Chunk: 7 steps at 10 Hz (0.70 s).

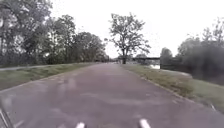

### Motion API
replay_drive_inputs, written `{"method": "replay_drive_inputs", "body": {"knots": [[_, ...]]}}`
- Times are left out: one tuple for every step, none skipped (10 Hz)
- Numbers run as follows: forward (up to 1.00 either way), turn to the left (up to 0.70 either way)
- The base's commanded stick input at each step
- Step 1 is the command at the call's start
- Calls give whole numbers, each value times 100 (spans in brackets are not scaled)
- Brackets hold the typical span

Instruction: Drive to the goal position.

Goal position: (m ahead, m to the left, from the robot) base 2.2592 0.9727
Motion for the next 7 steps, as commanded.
{"method": "replay_drive_inputs", "body": {"knots": [[70, 35], [70, 0], [70, 0], [70, 0], [70, 0], [70, 0], [70, 0]]}}
